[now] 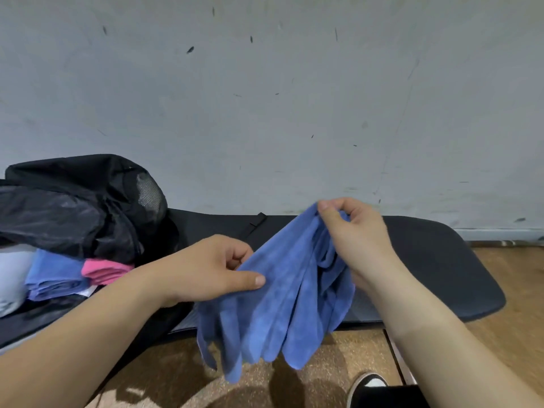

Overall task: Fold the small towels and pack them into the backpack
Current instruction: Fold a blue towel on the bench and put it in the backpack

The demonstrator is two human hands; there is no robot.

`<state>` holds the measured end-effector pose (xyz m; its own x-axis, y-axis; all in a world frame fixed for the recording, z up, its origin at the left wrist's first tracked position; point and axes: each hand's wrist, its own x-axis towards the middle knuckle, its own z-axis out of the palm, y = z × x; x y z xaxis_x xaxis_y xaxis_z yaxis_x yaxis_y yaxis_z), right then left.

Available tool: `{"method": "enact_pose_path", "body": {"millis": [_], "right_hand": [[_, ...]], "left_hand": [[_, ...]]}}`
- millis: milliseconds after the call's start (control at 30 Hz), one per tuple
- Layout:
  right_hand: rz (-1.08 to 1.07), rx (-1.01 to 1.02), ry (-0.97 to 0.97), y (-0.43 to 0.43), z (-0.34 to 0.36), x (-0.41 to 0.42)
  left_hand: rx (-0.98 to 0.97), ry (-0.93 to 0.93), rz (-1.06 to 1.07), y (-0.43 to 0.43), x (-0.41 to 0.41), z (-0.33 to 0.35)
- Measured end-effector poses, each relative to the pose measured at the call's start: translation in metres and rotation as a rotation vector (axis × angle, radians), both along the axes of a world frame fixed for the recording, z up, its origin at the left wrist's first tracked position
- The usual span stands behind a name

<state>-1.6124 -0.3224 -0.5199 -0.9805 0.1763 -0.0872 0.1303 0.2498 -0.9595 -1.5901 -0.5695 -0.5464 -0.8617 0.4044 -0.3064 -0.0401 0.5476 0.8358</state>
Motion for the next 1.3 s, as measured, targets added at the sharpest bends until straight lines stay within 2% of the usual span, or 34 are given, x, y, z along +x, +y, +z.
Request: {"method": "enact_pose_path", "body": {"millis": [133,233,300,367,433,533,633,800,900,1000,1133,1200,1300], "right_hand": [[-0.290,-0.099,0.038,0.029,-0.010,-0.020],[-0.333,-0.077,0.036,0.039,-0.016,-0.024],[-0.260,0.036,0.065,0.032,-0.013,-0.018],[-0.124,0.162,0.145,0.017,-0.007,-0.005],[0.090,0.140,0.191,-0.002,0.000,0.011],[0.451,0.048,0.094,-0.026,0.002,0.028],[0.556,0.026,0.039,-0.031,-0.003,0.024],[0.382,0.187,0.009,-0.026,-0.008,0.007],[0.194,0.166,0.028,-0.018,-0.010,-0.003],[0.082,0.037,0.016,-0.008,-0.004,-0.010],[-0.047,-0.178,-0.059,-0.003,-0.006,-0.016],[-0.108,-0.306,-0.122,-0.003,-0.006,-0.018],[-0.138,-0.417,-0.195,-0.007,-0.003,-0.012]], "left_hand": [[-0.015,-0.083,0.017,-0.015,0.003,0.001],[0.126,0.002,0.193,-0.019,0.004,0.002],[0.191,0.089,0.317,-0.016,0.005,0.006],[0.192,0.184,0.322,-0.009,0.009,0.013],[0.144,0.265,0.228,0.000,0.015,0.016],[0.101,0.285,0.080,0.013,0.020,0.019],[0.102,0.297,0.108,0.015,0.018,0.023],[0.005,0.196,0.193,-0.002,0.009,0.019],[-0.039,0.191,0.278,-0.017,0.003,0.016],[0.220,0.155,0.476,-0.020,0.002,0.021],[0.540,0.158,0.851,-0.024,-0.003,0.026],[0.531,0.137,0.937,-0.029,-0.006,0.023],[0.471,0.028,0.857,-0.021,-0.001,0.016]]}}
